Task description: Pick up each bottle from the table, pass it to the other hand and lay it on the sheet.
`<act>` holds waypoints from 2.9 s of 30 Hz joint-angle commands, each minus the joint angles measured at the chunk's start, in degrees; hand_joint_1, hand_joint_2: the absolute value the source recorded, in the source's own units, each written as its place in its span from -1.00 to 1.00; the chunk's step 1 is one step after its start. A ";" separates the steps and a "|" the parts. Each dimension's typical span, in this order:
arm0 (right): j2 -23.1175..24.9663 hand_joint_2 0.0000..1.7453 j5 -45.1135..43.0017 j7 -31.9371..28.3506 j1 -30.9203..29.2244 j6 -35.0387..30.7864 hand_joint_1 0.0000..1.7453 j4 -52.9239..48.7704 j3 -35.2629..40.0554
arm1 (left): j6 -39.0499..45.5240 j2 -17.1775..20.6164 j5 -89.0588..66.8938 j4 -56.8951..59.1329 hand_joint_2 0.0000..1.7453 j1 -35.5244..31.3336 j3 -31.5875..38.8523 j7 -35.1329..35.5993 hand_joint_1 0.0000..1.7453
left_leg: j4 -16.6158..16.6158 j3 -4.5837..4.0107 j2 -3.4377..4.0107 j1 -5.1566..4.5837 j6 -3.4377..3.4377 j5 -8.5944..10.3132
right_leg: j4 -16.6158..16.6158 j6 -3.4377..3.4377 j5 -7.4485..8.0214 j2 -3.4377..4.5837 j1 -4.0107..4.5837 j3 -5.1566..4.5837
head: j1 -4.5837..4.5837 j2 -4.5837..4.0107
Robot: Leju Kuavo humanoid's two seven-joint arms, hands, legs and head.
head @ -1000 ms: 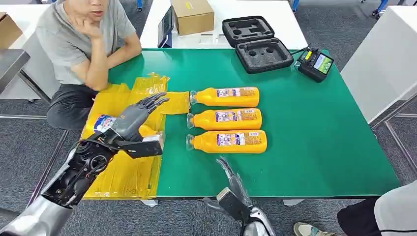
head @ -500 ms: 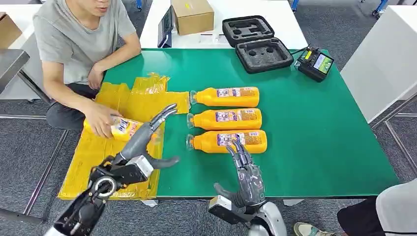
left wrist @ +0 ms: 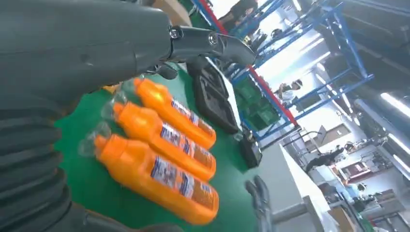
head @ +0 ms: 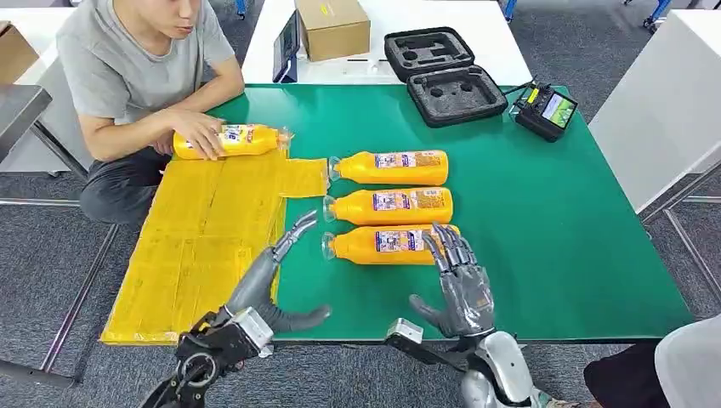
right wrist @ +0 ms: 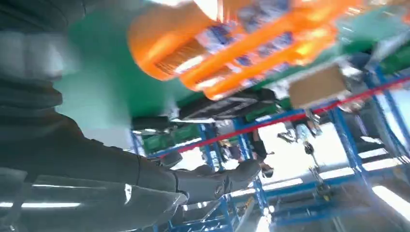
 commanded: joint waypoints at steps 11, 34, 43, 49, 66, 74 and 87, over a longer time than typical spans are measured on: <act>-1.60 1.00 6.17 3.02 -9.83 -0.27 -1.00 18.62 -3.11 | -1.78 -3.35 -0.68 2.38 1.00 0.27 1.84 0.46 -1.00 | -0.05 0.42 0.07 0.09 -0.10 -0.14 | -0.09 -0.09 -0.09 0.17 0.07 0.40 | 0.00 0.00; -1.51 1.00 18.48 9.91 -2.56 -1.34 -1.00 6.35 0.86 | -2.67 -3.36 0.19 8.38 1.00 -2.84 -0.68 -0.28 -1.00 | -0.04 0.29 -0.10 0.05 -0.09 -0.11 | -0.04 -0.08 -0.13 -0.02 0.04 0.30 | 0.00 0.00; -2.82 1.00 14.47 8.35 -9.36 -1.10 -1.00 17.33 -1.19 | -2.95 -3.82 1.19 10.91 1.00 -4.96 -0.79 -0.60 -1.00 | -0.02 0.28 0.00 0.08 -0.09 -0.07 | -0.07 -0.08 -0.04 0.10 0.07 0.28 | 0.00 0.00; -3.75 1.00 8.92 4.40 -16.26 -1.64 -1.00 27.55 -3.06 | -3.75 -4.46 2.00 12.07 1.00 -6.30 -1.52 -0.84 -1.00 | -0.05 0.32 0.02 0.06 -0.05 -0.03 | -0.10 -0.06 -0.02 0.10 0.05 0.32 | 0.00 0.00; -3.31 1.00 6.50 -0.87 -27.81 -2.45 -1.00 44.10 -0.07 | -2.97 -3.83 2.86 12.77 1.00 -6.00 -1.97 -1.24 -1.00 | 0.00 0.15 0.13 0.02 0.00 0.01 | -0.02 -0.02 0.04 0.16 0.02 0.11 | 0.00 0.00; -0.99 1.00 7.37 -2.74 -31.05 -3.05 -1.00 49.80 3.53 | -1.70 -3.39 2.17 12.39 1.00 -5.16 -1.62 -1.42 -1.00 | -0.02 0.25 0.15 0.07 -0.06 -0.03 | -0.02 -0.08 0.01 0.21 0.06 0.22 | 0.00 0.00; -0.13 1.00 6.72 -3.22 -33.51 0.08 -1.00 51.34 5.96 | -1.37 -3.39 2.13 14.02 1.00 -6.70 -2.38 -1.93 -1.00 | -0.01 0.11 0.04 0.02 -0.01 0.03 | 0.01 -0.03 0.03 0.08 0.02 0.10 | 0.00 0.00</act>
